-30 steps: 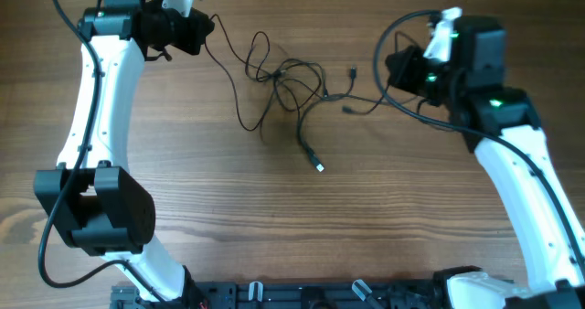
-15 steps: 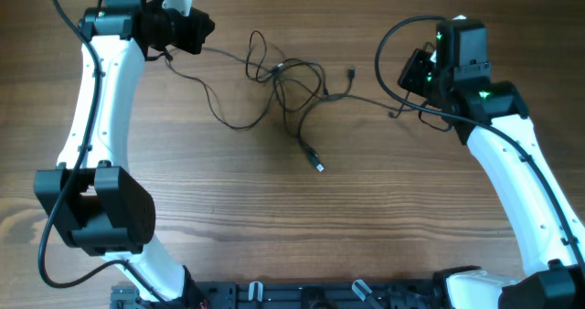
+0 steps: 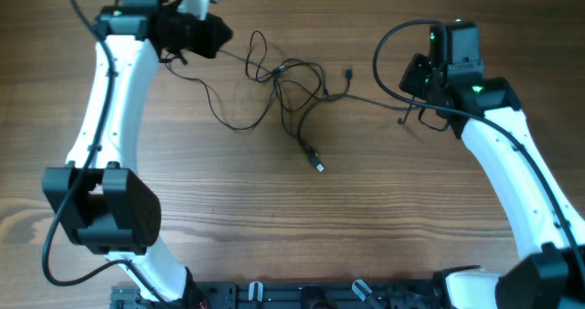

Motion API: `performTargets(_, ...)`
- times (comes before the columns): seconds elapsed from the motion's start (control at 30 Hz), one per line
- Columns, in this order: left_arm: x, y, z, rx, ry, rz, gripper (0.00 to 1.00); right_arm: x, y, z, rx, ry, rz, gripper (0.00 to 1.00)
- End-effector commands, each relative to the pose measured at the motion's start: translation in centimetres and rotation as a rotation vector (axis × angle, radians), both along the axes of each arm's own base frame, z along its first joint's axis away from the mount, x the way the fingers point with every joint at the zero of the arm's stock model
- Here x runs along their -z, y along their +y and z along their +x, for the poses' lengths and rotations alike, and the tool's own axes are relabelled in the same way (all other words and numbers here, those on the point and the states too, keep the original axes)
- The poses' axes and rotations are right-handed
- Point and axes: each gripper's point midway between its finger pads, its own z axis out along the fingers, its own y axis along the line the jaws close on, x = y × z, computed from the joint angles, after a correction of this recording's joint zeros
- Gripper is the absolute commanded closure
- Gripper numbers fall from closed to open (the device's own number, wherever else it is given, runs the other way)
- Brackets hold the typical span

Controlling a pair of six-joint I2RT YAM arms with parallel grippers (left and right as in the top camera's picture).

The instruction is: Untangle cables

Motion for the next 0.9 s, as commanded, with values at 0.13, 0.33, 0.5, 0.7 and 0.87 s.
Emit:
performTargets(0.13, -2.1, -5.6, -2.3, 0.096, -0.009, -0.047, 0.82, 5.4, 1.6, 0.2, -0.081, 0.151, 0.036, 0.95)
performTargets(0.33, -3.7, -7.0, -3.3, 0.123, -0.04, -0.057, 0.82, 7.0, 1.8, 0.6, -0.041, 0.178, 0.059, 0.95)
performTargets(0.5, -4.5, -6.9, -3.8, 0.122, -0.045, -0.06, 0.83, 8.1, 1.9, 0.8, -0.029, 0.198, 0.07, 0.92)
performTargets(0.7, -4.6, -6.8, -4.3, 0.122, -0.037, -0.058, 0.93, 8.5, 2.0, 0.5, 0.033, 0.215, 0.112, 0.75)
performTargets(0.87, -4.6, -6.8, -4.3, 0.122, -0.037, -0.059, 0.93, 8.9, 1.5, -0.1, 0.119, 0.241, 0.123, 0.57)
